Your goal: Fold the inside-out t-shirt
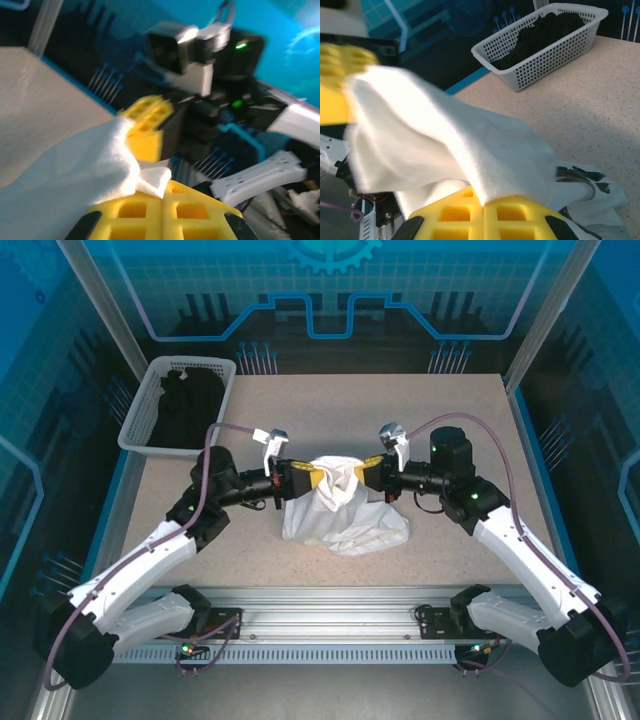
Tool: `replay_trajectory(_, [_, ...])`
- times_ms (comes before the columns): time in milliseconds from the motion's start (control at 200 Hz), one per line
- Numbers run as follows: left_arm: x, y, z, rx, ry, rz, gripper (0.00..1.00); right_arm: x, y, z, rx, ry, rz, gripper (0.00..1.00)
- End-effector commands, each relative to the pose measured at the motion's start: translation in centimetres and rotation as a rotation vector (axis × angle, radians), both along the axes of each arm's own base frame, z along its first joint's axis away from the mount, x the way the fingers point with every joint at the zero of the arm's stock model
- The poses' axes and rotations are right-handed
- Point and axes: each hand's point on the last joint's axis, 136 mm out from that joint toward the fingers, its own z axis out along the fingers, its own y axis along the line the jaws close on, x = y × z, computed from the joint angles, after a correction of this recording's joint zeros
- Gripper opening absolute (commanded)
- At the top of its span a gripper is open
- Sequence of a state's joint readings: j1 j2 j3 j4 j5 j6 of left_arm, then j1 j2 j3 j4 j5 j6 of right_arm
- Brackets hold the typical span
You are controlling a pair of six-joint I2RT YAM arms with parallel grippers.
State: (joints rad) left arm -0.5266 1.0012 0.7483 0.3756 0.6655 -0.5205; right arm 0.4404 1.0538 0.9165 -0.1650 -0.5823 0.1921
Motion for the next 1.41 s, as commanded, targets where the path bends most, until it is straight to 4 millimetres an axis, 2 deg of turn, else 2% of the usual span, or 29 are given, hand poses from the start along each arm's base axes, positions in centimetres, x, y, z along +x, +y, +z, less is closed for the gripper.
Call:
replay_trajectory(0, [-1.6,0.8,2.6,-0.121,-0.045,-0.086,0.00,1.6,-0.2,-0.4,-0.036,0.061,-0.091,0.04])
replay_trajectory(75, [-1.2,1.4,2.8,-0.150,-0.045,-0.075,0.00,2.4,-0.9,-2.2,-0.125,0.136,-0.148,0.12])
replay_trajectory(140, [-0.7,1.5,2.5,-0.148,-0.031,-0.060,0.00,2.4,-1.7,-3.0,-0.212,0.133,-0.165,0.22])
replay_trajectory(210, [-0.4,1.4,2.2,-0.145,-0.014,-0.059,0.00,1.7,-2.3,-2.4,-0.266,0.045,-0.161,0.32])
replay_trajectory(270, [-0.2,1.4,2.0,-0.144,-0.003,-0.057,0.00,0.3,-2.0,-1.5,-0.296,-0.079,-0.113,0.38])
replay_trajectory(335, [-0.1,1.4,2.0,-0.144,0.000,-0.054,0.00,-1.2,-1.2,-0.8,-0.306,-0.196,-0.063,0.41])
replay_trajectory(450, [0.1,1.4,1.8,-0.134,0.008,-0.046,0.00,-4.2,1.6,0.3,-0.238,-0.324,0.074,0.42])
replay_trajectory(540, [0.1,1.4,1.6,-0.130,0.016,-0.042,0.00,-5.0,3.2,0.7,-0.205,-0.364,0.113,0.42])
replay_trajectory(850, [0.0,1.4,1.4,-0.121,0.024,-0.039,0.00,-3.2,5.4,1.1,-0.196,-0.400,0.114,0.38])
replay_trajectory(1045, [0.3,1.6,1.0,-0.106,0.029,-0.019,0.00,-3.8,6.2,1.3,-0.174,-0.412,0.165,0.34])
replay_trajectory(1181, [0.5,1.6,0.8,-0.100,0.031,-0.009,0.00,-3.8,6.0,1.5,-0.165,-0.416,0.151,0.32])
replay_trajectory(1221, [0.5,1.6,0.7,-0.097,0.034,-0.007,0.00,-3.8,5.9,1.7,-0.162,-0.419,0.148,0.26])
replay_trajectory(1331, [1.0,1.8,0.4,-0.094,0.046,0.018,0.00,-4.2,5.7,2.3,-0.154,-0.418,0.156,0.00])
replay_trajectory(1401, [2.0,2.5,0.0,-0.091,0.073,0.075,0.00,-5.1,5.3,3.1,-0.160,-0.412,0.178,0.00])
